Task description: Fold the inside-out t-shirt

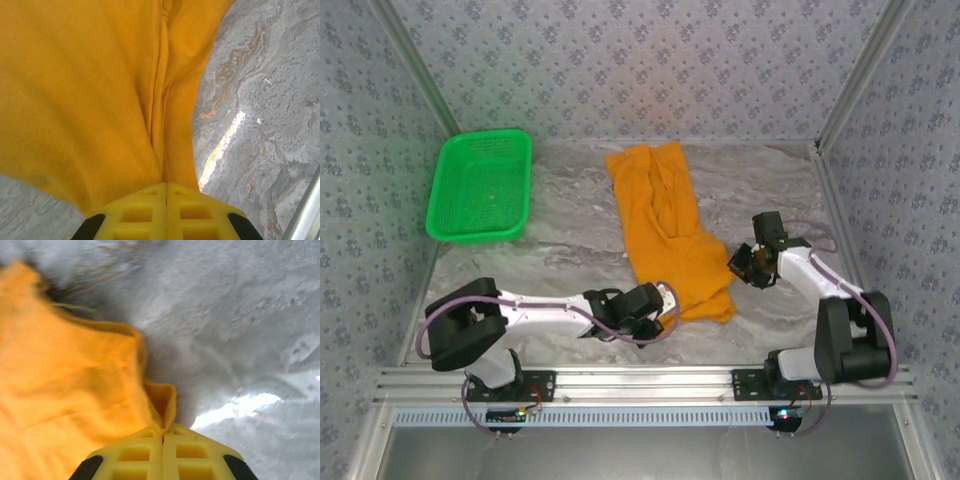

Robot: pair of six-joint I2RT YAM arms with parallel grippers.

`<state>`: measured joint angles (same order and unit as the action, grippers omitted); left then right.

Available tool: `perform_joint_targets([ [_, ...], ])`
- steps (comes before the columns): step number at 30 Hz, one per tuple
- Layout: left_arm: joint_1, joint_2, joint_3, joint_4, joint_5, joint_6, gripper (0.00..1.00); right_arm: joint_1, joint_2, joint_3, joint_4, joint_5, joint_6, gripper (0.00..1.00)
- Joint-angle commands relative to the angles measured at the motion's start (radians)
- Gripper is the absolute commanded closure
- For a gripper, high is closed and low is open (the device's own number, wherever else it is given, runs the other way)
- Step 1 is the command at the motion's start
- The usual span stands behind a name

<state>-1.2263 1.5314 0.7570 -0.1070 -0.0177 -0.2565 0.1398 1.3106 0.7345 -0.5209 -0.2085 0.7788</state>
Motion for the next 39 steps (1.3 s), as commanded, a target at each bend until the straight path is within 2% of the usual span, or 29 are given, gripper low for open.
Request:
perform_joint_targets([
  [1, -0.007, -0.069, -0.036, 0.029, -0.018, -0.039, 0.94, 0.060, -0.099, 0.018, -0.125, 0.027, 0.124, 1.00],
  [5, -0.007, -0.143, -0.138, 0.085, 0.004, -0.064, 0.88, 0.165, -0.189, -0.080, -0.126, 0.072, 0.238, 0.99],
  [7, -0.007, -0.155, -0.180, 0.099, -0.010, -0.069, 0.79, 0.177, -0.183, -0.145, -0.087, 0.077, 0.230, 0.67],
  [8, -0.007, -0.156, -0.193, 0.101, -0.009, -0.063, 0.70, 0.164, -0.167, -0.160, -0.084, 0.041, 0.172, 0.58],
  [10, -0.006, -0.155, -0.195, 0.084, 0.017, -0.031, 0.63, 0.157, -0.145, -0.145, -0.097, -0.018, 0.029, 0.47],
  [13, -0.011, -0.169, -0.176, 0.037, 0.043, 0.051, 0.53, 0.185, -0.160, -0.045, -0.245, 0.002, -0.181, 0.45],
  [16, -0.021, -0.198, -0.166, 0.004, 0.033, 0.185, 0.47, 0.204, -0.204, 0.035, -0.342, 0.072, -0.311, 0.37],
  [18, -0.044, -0.224, -0.174, 0.013, 0.028, 0.340, 0.41, 0.202, -0.229, 0.048, -0.329, 0.117, -0.360, 0.32],
  [20, -0.060, -0.244, -0.181, 0.024, 0.034, 0.528, 0.35, 0.196, -0.238, 0.037, -0.336, 0.176, -0.271, 0.31],
  [21, -0.062, -0.248, -0.194, 0.046, 0.035, 0.612, 0.30, 0.189, -0.230, 0.037, -0.370, 0.214, -0.159, 0.16],
  [22, -0.061, -0.248, -0.209, 0.074, 0.030, 0.678, 0.27, 0.188, -0.214, 0.033, -0.397, 0.193, -0.057, 0.05],
  [23, -0.060, -0.244, -0.229, 0.115, 0.021, 0.755, 0.24, 0.191, -0.195, 0.019, -0.383, 0.135, 0.000, 0.01],
  [25, -0.044, -0.222, -0.238, 0.138, 0.038, 0.841, 0.24, 0.210, -0.179, -0.037, -0.303, 0.009, 0.111, 0.00],
  [27, -0.012, -0.179, -0.231, 0.142, 0.050, 0.884, 0.24, 0.211, -0.179, -0.070, -0.248, -0.001, 0.207, 0.00],
  [30, 0.020, -0.101, -0.227, 0.184, 0.045, 0.944, 0.27, 0.186, -0.137, -0.087, -0.181, -0.022, 0.247, 0.02],
  [36, 0.054, 0.005, -0.181, 0.260, 0.069, 0.950, 0.36, 0.174, -0.036, -0.120, -0.012, -0.104, 0.386, 0.07],
  [38, 0.054, 0.017, -0.177, 0.265, 0.100, 0.943, 0.43, 0.184, -0.001, -0.157, 0.054, -0.135, 0.440, 0.08],
  [39, 0.054, 0.023, -0.176, 0.260, 0.118, 0.938, 0.52, 0.187, 0.017, -0.171, 0.076, -0.144, 0.454, 0.10],
])
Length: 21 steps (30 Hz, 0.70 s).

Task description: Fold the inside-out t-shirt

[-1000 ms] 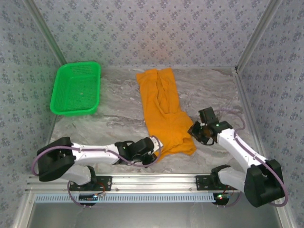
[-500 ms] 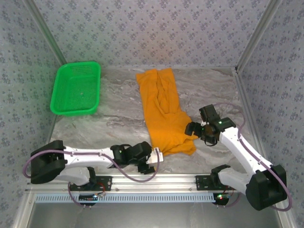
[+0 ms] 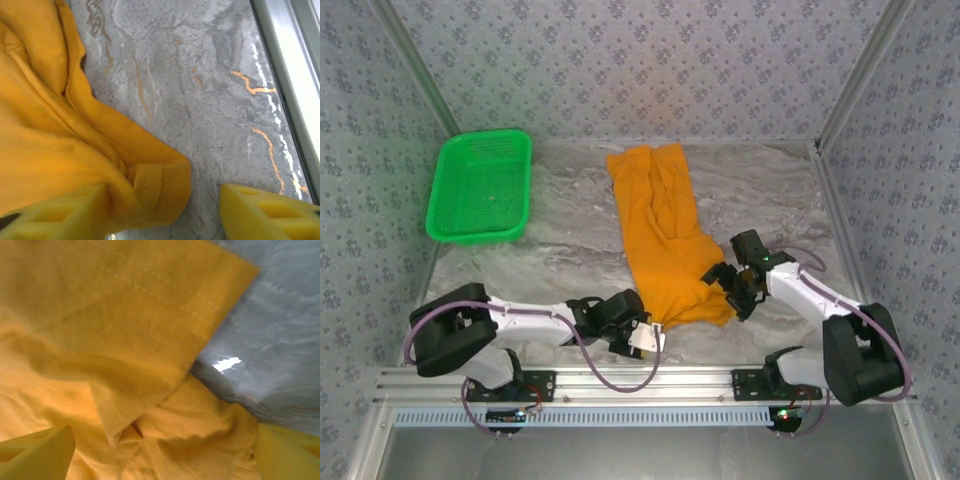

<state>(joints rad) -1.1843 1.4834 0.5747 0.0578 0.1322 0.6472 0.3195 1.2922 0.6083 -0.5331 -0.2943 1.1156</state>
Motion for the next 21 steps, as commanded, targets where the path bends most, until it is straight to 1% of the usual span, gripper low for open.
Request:
perform_joint_targets([
  [1, 0.012, 0.071, 0.008, 0.085, -0.011, 0.031, 0.59, 0.011, 0.052, -0.046, 0.083, -0.043, 0.118, 0.11],
  [2, 0.013, 0.069, 0.007, 0.082, 0.005, 0.023, 0.66, 0.012, 0.060, -0.048, 0.069, -0.026, 0.113, 0.16],
  [3, 0.012, 0.067, 0.011, 0.076, 0.023, 0.013, 0.74, 0.012, 0.060, -0.051, 0.059, -0.009, 0.103, 0.25],
  [4, 0.012, 0.062, 0.018, 0.061, 0.040, 0.004, 0.85, 0.013, 0.047, -0.053, 0.045, 0.014, 0.094, 0.43],
  [5, 0.012, 0.055, 0.026, 0.048, 0.049, -0.010, 0.95, 0.013, 0.028, -0.051, 0.018, 0.042, 0.091, 0.58],
  [6, 0.011, 0.043, 0.038, 0.016, 0.068, -0.019, 1.00, 0.013, -0.003, -0.050, -0.023, 0.077, 0.091, 0.72],
  [7, 0.009, 0.020, 0.056, -0.032, 0.092, -0.031, 1.00, 0.014, -0.041, -0.046, -0.061, 0.120, 0.088, 0.83],
  [8, 0.008, -0.005, 0.071, -0.065, 0.107, -0.050, 1.00, 0.015, -0.086, -0.040, -0.127, 0.157, 0.087, 0.92],
  [9, 0.005, -0.041, 0.087, -0.109, 0.126, -0.071, 1.00, 0.019, -0.139, -0.034, -0.197, 0.196, 0.086, 0.98],
  [10, 0.000, -0.079, 0.103, -0.156, 0.157, -0.089, 1.00, 0.019, -0.190, -0.028, -0.267, 0.229, 0.093, 1.00],
  [13, -0.029, -0.175, 0.145, -0.262, 0.279, -0.164, 1.00, 0.037, -0.355, -0.014, -0.438, 0.258, 0.120, 1.00],
  [14, -0.046, -0.198, 0.152, -0.273, 0.300, -0.203, 1.00, 0.051, -0.408, -0.008, -0.483, 0.264, 0.143, 1.00],
  [16, -0.080, -0.242, 0.169, -0.274, 0.323, -0.326, 1.00, 0.093, -0.522, 0.017, -0.579, 0.278, 0.219, 1.00],
  [17, -0.091, -0.257, 0.183, -0.279, 0.331, -0.386, 1.00, 0.109, -0.561, 0.036, -0.618, 0.281, 0.249, 1.00],
  [19, -0.102, -0.283, 0.230, -0.306, 0.389, -0.500, 1.00, 0.148, -0.620, 0.108, -0.680, 0.301, 0.277, 1.00],
  [21, -0.101, -0.308, 0.266, -0.313, 0.409, -0.574, 1.00, 0.170, -0.623, 0.203, -0.720, 0.352, 0.276, 1.00],
])
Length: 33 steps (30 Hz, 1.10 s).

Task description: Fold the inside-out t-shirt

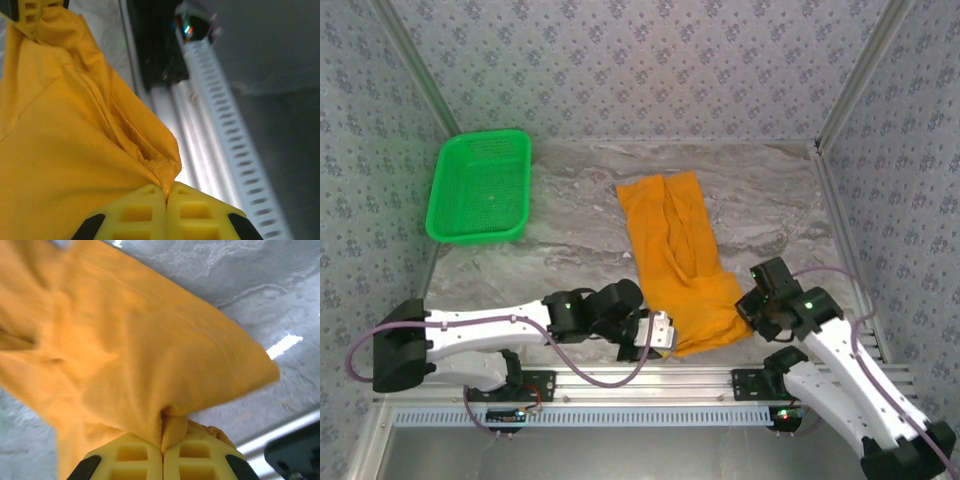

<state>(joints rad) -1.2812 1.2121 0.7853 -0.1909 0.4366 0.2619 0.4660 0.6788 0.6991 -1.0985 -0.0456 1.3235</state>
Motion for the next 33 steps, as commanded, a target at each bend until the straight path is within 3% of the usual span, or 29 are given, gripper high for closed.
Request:
perform_joint_targets([
  [1, 0.001, -0.048, 0.077, -0.080, 0.096, -0.201, 1.00, 0.026, 0.009, 0.168, -0.159, 0.121, 0.049, 1.00],
  [5, 0.115, -0.076, 0.165, -0.145, 0.110, -0.200, 1.00, 0.019, 0.158, 0.369, -0.114, 0.157, -0.057, 1.00],
  [11, 0.420, -0.031, 0.233, -0.211, 0.206, -0.150, 1.00, -0.038, 0.414, 0.524, 0.114, 0.134, -0.133, 1.00],
  [17, 0.653, 0.152, 0.337, -0.258, 0.338, -0.106, 1.00, -0.126, 0.747, 0.686, 0.273, 0.011, -0.199, 1.00],
  [24, 0.867, 0.465, 0.532, -0.372, 0.375, -0.035, 0.98, -0.136, 1.248, 1.115, 0.285, -0.053, -0.243, 1.00],
  [25, 0.891, 0.518, 0.545, -0.363, 0.353, -0.038, 0.90, -0.136, 1.330, 1.183, 0.282, -0.053, -0.250, 0.97],
  [26, 0.913, 0.563, 0.548, -0.339, 0.342, -0.067, 0.89, -0.138, 1.397, 1.238, 0.287, -0.059, -0.262, 0.90],
  [28, 0.973, 0.627, 0.527, -0.232, 0.332, -0.167, 0.83, -0.149, 1.537, 1.346, 0.348, -0.119, -0.311, 0.68],
  [29, 0.989, 0.633, 0.507, -0.175, 0.278, -0.217, 0.70, -0.156, 1.588, 1.397, 0.359, -0.174, -0.328, 0.60],
  [31, 1.010, 0.618, 0.470, -0.082, 0.176, -0.286, 0.67, -0.175, 1.674, 1.477, 0.389, -0.306, -0.344, 0.42],
  [33, 1.018, 0.600, 0.462, -0.044, 0.109, -0.352, 0.66, -0.188, 1.690, 1.500, 0.394, -0.354, -0.398, 0.31],
])
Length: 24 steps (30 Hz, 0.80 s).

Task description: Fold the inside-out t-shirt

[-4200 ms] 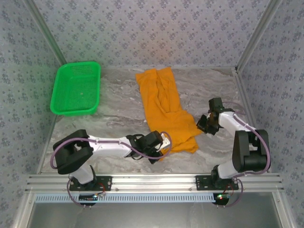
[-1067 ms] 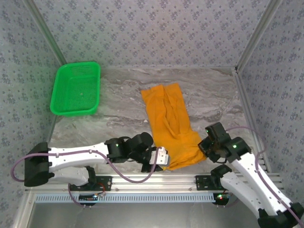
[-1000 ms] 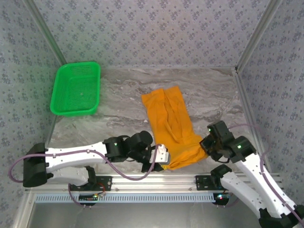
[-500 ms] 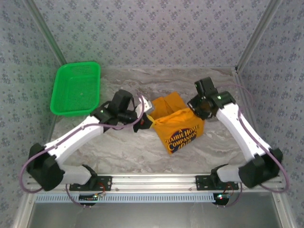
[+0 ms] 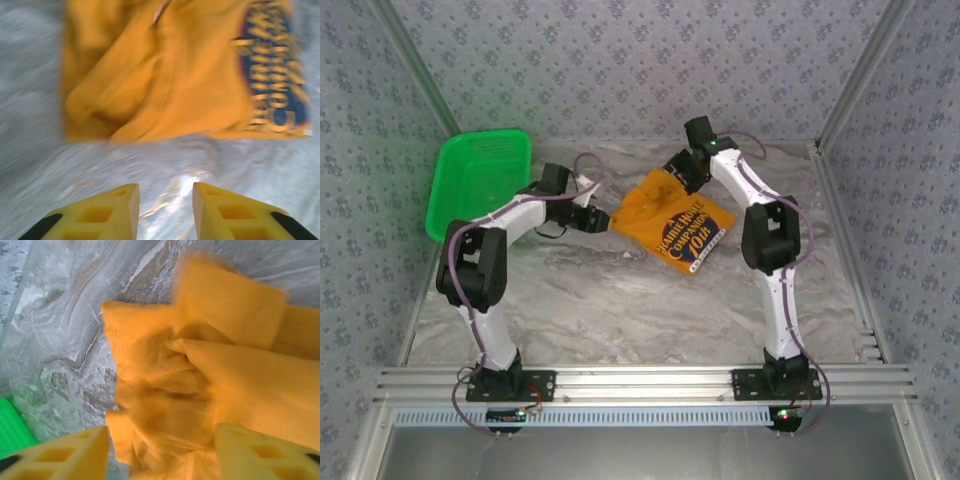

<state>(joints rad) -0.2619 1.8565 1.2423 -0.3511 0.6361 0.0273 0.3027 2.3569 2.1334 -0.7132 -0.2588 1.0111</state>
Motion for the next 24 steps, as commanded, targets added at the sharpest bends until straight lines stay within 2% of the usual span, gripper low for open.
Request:
perform_joint_targets([
  [1, -0.001, -0.056, 0.008, 0.118, -0.090, -0.132, 0.67, -0.029, -0.003, 0.050, 0.023, -0.157, -0.131, 0.28],
  [3, -0.010, -0.077, 0.017, 0.107, -0.080, -0.145, 0.66, -0.039, -0.065, -0.018, 0.005, -0.143, -0.201, 0.25],
  [6, -0.040, -0.084, 0.061, 0.048, -0.099, -0.142, 0.62, -0.064, -0.192, -0.240, 0.088, -0.139, -0.271, 0.24],
  [8, -0.084, -0.064, 0.096, 0.024, -0.096, -0.131, 0.61, -0.079, -0.272, -0.385, 0.154, -0.133, -0.316, 0.24],
  [13, -0.205, 0.003, 0.161, 0.038, -0.125, -0.150, 0.62, -0.076, -0.349, -0.555, 0.169, -0.086, -0.437, 0.28],
  [20, -0.240, 0.082, 0.178, 0.095, -0.184, -0.191, 0.63, -0.055, -0.435, -0.865, 0.259, 0.005, -0.392, 0.34],
  [24, -0.235, 0.017, 0.109, 0.139, -0.200, -0.160, 0.62, 0.012, -0.511, -1.093, 0.266, 0.012, -0.223, 0.35],
])
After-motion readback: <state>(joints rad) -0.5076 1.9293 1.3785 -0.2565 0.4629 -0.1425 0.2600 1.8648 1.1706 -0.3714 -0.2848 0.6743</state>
